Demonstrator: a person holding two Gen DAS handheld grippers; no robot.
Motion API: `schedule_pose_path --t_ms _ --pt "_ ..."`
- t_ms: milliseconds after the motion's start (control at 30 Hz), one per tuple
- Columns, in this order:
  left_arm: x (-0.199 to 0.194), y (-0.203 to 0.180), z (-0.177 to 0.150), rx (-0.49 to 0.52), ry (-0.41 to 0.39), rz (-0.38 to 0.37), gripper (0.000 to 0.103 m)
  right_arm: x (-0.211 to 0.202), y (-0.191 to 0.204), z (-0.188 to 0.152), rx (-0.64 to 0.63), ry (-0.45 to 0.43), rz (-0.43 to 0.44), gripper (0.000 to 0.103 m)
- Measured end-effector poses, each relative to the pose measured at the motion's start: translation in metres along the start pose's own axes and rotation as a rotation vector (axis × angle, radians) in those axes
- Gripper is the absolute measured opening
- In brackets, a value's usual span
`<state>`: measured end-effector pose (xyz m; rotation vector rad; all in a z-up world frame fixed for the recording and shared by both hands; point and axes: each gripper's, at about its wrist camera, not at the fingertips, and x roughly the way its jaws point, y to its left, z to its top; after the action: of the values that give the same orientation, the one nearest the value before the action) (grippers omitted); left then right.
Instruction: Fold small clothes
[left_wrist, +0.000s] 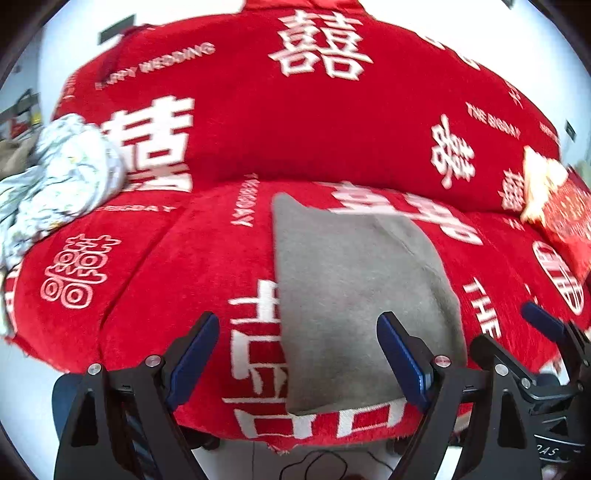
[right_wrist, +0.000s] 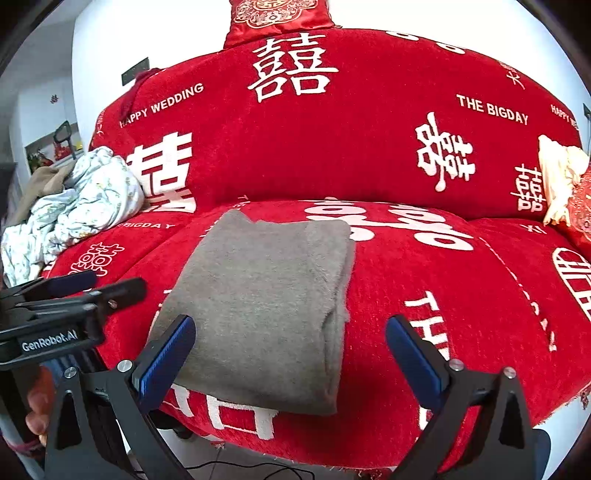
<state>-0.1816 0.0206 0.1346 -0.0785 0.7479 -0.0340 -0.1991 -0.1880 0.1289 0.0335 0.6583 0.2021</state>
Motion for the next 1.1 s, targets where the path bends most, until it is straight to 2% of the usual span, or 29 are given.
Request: schedule_pose_path --t_ms 133,433,600,1100 --pt "-0.005 0.003 -0.001 -0.009 -0.01 0.02 0.088 -0.003 0.004 0.001 -0.016 0.004 -0.018 0.103" --pt "-0.014 -0.009 -0.006 0.081 -0.016 0.062 0.088 -0.006 0.018 0.0 -0.045 0.02 -0.046 0.102" --pt "-0.016 -0.005 -0.005 0.068 0.002 0.038 0.088 -0.01 0.02 0.0 -0.045 0.018 -0.057 0.103" --pt "-0.022 -0.003 -0.008 0.057 -0.003 0.034 0.088 -0.017 0.024 0.001 -0.064 0.011 -0.082 0.102"
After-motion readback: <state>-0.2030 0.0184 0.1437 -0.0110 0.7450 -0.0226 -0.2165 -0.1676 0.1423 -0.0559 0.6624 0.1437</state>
